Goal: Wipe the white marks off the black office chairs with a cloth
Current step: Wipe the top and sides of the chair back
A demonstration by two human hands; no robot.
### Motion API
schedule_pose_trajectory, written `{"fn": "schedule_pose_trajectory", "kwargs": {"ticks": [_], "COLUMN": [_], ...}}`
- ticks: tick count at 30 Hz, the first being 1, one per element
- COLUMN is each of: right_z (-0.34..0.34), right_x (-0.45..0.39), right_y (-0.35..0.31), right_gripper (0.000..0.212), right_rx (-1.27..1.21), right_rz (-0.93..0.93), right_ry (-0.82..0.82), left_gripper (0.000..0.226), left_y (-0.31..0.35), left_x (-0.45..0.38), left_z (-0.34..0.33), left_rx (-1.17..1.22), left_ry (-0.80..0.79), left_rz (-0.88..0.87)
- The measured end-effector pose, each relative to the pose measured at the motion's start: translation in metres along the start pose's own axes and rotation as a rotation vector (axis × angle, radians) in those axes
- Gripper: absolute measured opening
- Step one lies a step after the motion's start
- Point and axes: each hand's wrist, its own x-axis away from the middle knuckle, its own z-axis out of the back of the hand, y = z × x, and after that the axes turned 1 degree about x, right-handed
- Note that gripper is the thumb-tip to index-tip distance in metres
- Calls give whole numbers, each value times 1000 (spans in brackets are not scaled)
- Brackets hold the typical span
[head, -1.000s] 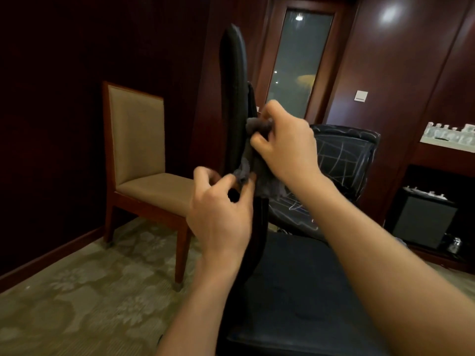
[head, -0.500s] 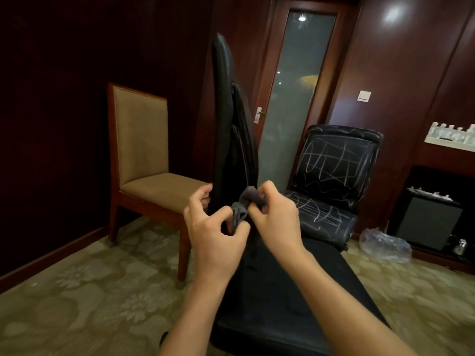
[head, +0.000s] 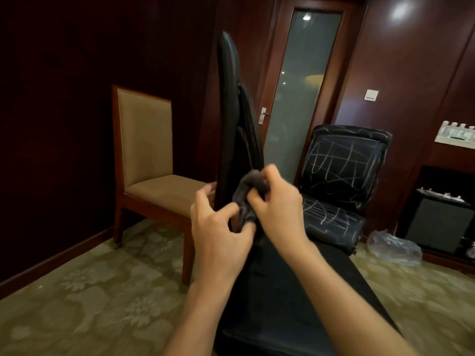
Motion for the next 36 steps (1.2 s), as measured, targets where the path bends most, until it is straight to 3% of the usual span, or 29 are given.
{"fn": "schedule_pose_trajectory", "kwargs": {"ticks": [4,7,12,16,20,27,31,36], "right_z": [8,25,42,28,7,-25,-48,-70], "right_x": [3,-46,-94,-57,-7,66,106,158], "right_y": [3,-18,-36,-9,9,28,35,30], "right_gripper": [25,19,18,19,24,19,25,18], "right_rx": [13,69,165,17,-30,-83,-190,-290], "right_rz": [22,132,190,76,-4,-183,-286,-489], "right_ry": [15,77,-49,-23,-47,-73,-52,-181], "left_gripper": [31,24,22,18,31,23,54,29], "left_y": [4,17,33,18,-31,-61,-75,-83], "left_x": [-2,-23,-56,-34,1,45,73,97], "left_z": [7,16,21,11,-3,-5,1,17], "left_rx": [27,-38,-184,-164,117,99,81,62], "left_ry": [49,97,77,39,-18,-117,-190,-272], "left_rz": [-7,-31,-67,-124,-12,9,-17,54]}}
